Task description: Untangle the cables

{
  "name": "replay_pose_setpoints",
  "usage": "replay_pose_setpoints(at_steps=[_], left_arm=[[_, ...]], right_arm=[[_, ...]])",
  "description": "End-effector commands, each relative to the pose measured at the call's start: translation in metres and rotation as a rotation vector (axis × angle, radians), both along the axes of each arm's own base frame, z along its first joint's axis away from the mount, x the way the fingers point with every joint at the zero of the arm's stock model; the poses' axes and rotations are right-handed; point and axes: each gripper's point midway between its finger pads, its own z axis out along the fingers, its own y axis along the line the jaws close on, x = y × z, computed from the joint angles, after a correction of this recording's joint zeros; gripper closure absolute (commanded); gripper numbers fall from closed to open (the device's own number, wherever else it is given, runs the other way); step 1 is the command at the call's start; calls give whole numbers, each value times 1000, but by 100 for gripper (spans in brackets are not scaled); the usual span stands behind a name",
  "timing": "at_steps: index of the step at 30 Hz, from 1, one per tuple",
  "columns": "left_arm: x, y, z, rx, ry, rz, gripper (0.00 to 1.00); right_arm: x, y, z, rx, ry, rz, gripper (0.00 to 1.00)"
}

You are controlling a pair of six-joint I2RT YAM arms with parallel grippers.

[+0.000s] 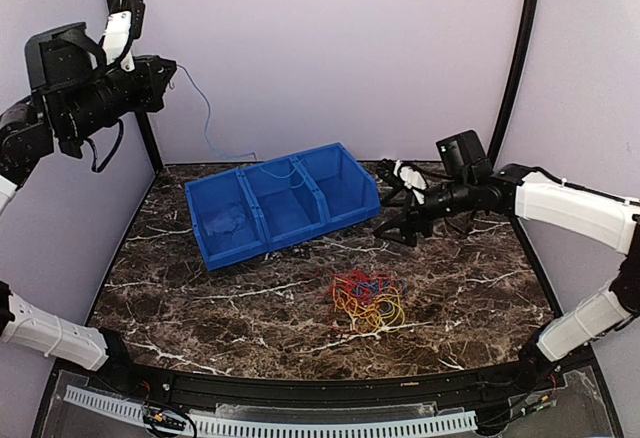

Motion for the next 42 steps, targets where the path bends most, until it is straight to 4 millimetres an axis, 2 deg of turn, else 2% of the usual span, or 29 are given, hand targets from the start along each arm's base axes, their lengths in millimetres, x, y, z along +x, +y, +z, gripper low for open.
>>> replay_pose_setpoints(at_steps=[1, 4, 7, 10, 15, 23, 29, 30, 31, 34, 42], left_arm=[[19, 4, -12, 4, 63, 48, 100], [31, 9, -11, -7, 85, 63, 100], [50, 17, -12, -5, 112, 91, 100], [64, 16, -28, -4, 165, 78, 100], [88, 15, -70, -28, 255, 41, 100], [103, 24, -113, -52, 311, 55, 100], [107, 22, -162, -72, 391, 51, 100], [106, 21, -178, -72, 423, 43, 100], [107, 20, -183, -88, 429, 38, 100], [105, 16, -217, -108, 496, 23, 100], [106, 10, -269, -118, 580, 11, 100]], right_arm=[[7, -30, 5, 1, 20, -90, 11], [11, -50, -3, 55, 47, -144, 10], [14, -66, -22, 77, 55, -188, 7], [21, -78, -35, 19, 15, -234, 7], [18, -76, -36, 32, 17, -211, 7], [17, -72, -52, 7, 58, -180, 7], [15, -71, -55, 3, 68, -167, 7], [15, -71, -55, 3, 70, -167, 8], [15, -71, -55, 3, 70, -164, 8], [14, -71, -56, 2, 72, -160, 8], [14, -71, -62, -8, 87, -152, 8]])
